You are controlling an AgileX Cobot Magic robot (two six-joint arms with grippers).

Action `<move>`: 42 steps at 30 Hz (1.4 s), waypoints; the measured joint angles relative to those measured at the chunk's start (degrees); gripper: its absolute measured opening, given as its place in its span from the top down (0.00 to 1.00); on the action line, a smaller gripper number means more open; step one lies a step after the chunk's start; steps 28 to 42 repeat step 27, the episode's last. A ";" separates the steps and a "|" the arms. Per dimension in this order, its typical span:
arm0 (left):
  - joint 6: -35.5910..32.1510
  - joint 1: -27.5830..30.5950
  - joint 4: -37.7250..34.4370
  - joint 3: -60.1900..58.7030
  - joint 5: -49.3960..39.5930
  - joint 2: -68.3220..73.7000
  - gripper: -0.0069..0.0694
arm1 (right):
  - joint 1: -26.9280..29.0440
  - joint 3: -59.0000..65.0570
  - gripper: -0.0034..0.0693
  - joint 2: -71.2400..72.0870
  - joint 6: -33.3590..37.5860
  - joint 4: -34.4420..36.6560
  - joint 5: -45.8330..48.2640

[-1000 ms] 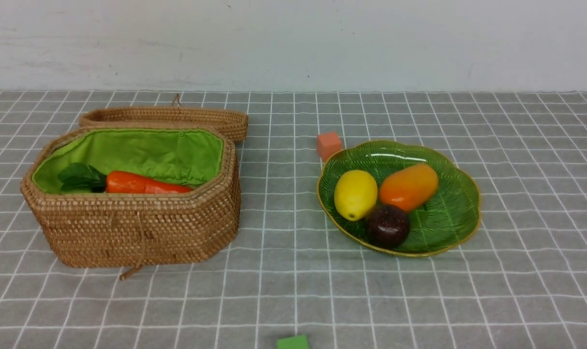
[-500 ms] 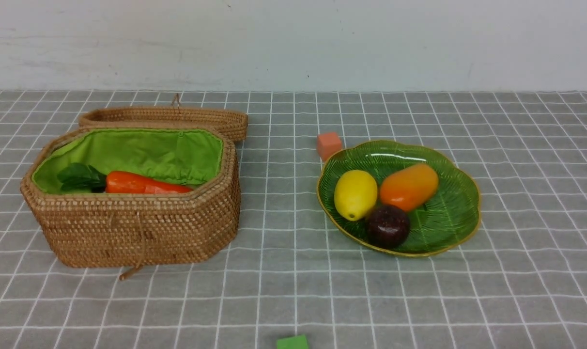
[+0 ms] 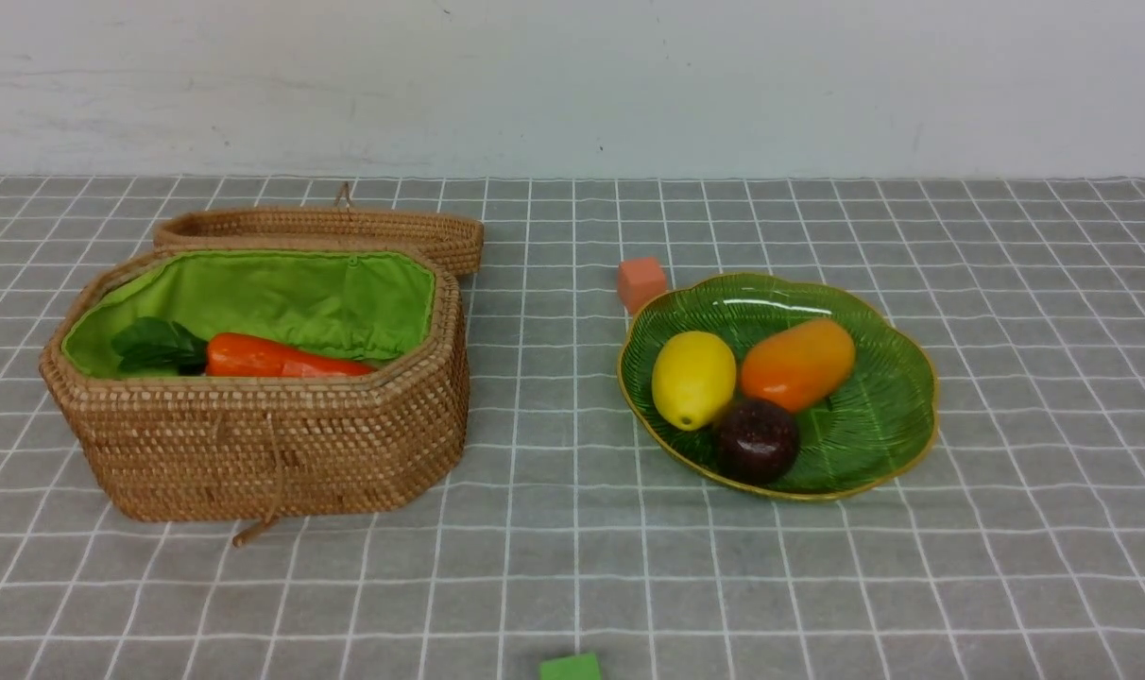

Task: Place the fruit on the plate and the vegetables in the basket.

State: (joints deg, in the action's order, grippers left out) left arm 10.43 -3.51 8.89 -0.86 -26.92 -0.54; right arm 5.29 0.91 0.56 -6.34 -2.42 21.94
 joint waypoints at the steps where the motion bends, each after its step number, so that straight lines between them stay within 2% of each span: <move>1: 0.00 0.00 0.00 0.00 0.00 0.00 0.60 | 0.00 0.00 0.86 0.00 0.00 0.00 0.00; 42: 0.00 0.00 0.00 0.00 0.00 0.00 0.60 | 0.00 0.00 0.82 0.00 0.00 0.00 0.00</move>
